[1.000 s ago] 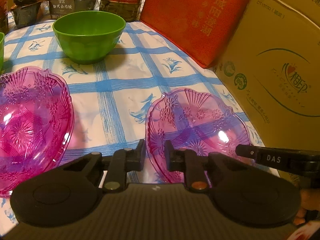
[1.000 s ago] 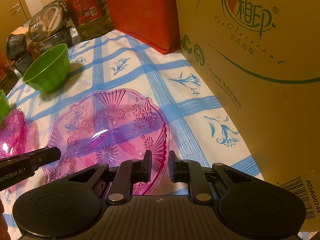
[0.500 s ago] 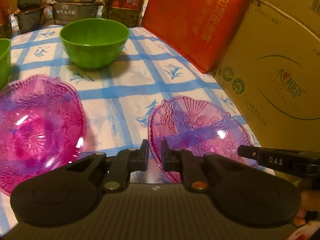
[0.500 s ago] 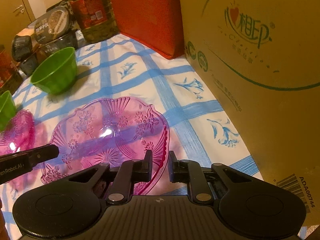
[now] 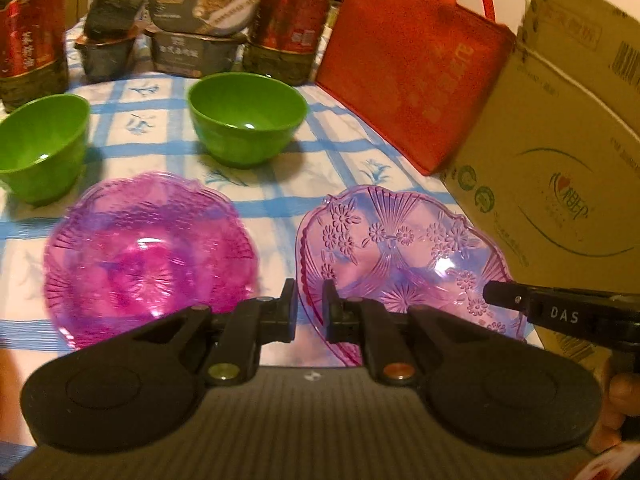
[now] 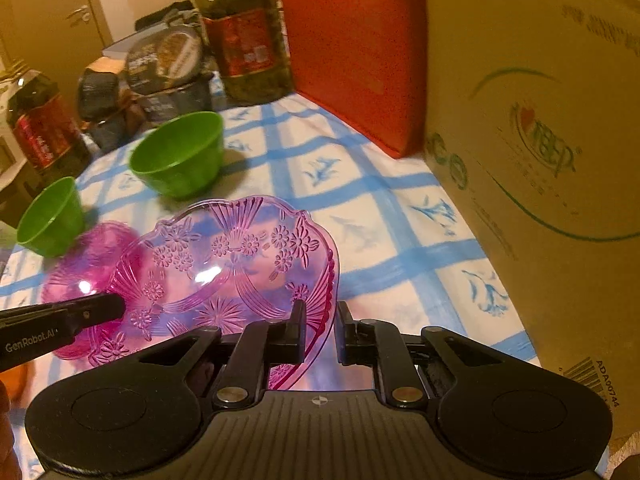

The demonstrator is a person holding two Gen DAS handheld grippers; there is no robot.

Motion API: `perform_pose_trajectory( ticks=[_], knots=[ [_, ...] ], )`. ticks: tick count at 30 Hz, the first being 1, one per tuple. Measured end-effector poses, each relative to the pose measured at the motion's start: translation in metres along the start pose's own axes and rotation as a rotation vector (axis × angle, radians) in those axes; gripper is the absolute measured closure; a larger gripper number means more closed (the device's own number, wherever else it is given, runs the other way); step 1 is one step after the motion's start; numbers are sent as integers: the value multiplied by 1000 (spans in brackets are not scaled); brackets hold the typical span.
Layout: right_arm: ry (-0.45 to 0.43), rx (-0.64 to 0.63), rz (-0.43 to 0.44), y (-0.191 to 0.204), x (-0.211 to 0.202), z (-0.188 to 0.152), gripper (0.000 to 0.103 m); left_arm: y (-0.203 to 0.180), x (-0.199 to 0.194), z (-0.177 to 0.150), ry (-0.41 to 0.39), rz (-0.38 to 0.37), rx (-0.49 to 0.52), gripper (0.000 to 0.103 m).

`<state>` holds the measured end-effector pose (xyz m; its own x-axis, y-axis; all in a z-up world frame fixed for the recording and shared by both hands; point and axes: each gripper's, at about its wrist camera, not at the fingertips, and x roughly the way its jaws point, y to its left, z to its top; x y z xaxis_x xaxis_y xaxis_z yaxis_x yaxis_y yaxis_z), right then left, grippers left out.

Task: Organize plates and bowls
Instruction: 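Lift the small pink plate with both tools and carry it over the plate stack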

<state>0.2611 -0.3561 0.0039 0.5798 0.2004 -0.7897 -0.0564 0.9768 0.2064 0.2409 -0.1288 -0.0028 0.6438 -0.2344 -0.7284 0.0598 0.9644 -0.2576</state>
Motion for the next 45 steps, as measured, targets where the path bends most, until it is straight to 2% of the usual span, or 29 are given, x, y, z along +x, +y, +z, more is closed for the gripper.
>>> perform_pose_trajectory(
  ticks=[11,23,34,45],
  knots=[
    [-19,-51,61,42,-17,8,89,32,-40,4,-41,35,-43,93],
    [0,-106,128,91,-9,6,89,78,-70,1,-65,86,-100,93],
    [23,-155,164,126,12,7,89,113,-74,-2,-67,136,-132,93],
    [39,-174,181,145,44,13,90,133,-55,1,-52,193,-142,93]
  ],
)
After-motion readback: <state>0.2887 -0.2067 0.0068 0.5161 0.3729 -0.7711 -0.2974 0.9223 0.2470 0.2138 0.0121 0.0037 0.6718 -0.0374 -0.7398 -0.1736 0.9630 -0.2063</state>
